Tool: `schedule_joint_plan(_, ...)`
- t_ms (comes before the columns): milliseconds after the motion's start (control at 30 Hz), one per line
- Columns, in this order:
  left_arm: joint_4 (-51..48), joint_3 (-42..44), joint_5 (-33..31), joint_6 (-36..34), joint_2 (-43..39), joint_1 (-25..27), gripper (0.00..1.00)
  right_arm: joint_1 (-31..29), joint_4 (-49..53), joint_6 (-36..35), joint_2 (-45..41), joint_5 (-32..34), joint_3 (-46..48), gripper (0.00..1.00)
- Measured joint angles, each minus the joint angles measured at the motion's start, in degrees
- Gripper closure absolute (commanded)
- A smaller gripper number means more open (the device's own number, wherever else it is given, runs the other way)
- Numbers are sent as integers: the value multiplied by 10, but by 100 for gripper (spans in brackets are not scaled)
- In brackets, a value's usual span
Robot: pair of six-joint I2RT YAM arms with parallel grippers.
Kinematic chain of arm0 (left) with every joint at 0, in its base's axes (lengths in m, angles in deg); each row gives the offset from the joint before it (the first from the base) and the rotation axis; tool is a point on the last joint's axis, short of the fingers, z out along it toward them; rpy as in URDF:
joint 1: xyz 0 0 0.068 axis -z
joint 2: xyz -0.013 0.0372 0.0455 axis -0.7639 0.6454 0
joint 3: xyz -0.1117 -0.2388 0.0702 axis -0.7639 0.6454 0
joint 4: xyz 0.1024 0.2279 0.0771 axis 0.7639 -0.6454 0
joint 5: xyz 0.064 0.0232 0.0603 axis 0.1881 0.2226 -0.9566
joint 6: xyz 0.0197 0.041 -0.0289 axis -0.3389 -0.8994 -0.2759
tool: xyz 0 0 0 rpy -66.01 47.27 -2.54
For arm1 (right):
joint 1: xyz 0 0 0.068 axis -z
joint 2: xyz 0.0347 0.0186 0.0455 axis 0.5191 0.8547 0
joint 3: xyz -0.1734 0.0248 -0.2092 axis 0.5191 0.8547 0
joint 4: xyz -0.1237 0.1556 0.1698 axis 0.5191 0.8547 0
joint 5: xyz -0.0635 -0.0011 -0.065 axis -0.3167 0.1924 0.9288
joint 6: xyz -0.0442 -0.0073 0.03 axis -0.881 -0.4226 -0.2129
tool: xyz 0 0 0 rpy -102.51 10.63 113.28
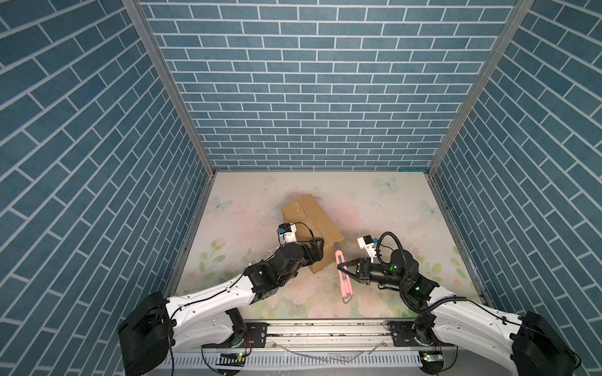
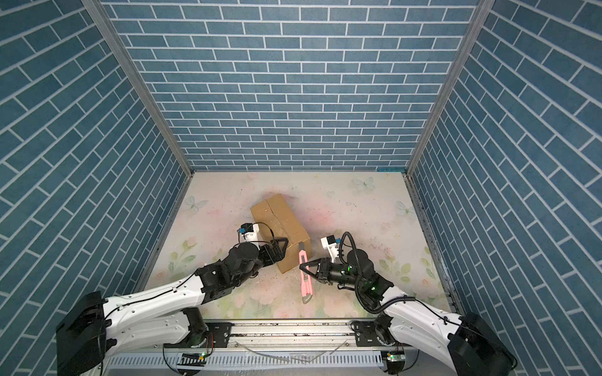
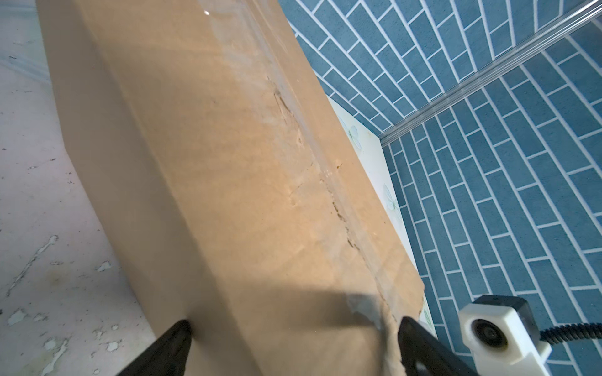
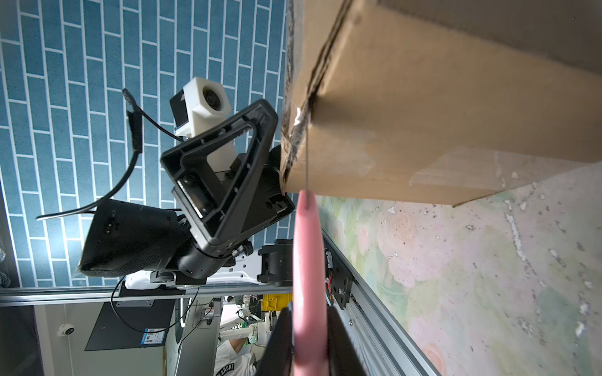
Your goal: Unpack the express box
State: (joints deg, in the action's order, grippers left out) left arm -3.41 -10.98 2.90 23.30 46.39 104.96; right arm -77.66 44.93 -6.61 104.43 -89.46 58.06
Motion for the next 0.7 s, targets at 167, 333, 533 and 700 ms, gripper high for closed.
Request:
schedule_joint_plan(167,5,0,-5,0,0,0,0,-4,-19,2,17,-1,0,100)
schedule_joint_plan(333,8,0,-11,-3,0,0,0,-13,-40,5,38,-3,-3,100)
schedule_joint_plan(533,16,0,-16,-7,0,0,0,-23,-59,5,62,-2,-10,100)
schedule_joint_plan(700,28,0,-21,-9,4,0,0,-28,-74,6,75,-3,-10,100)
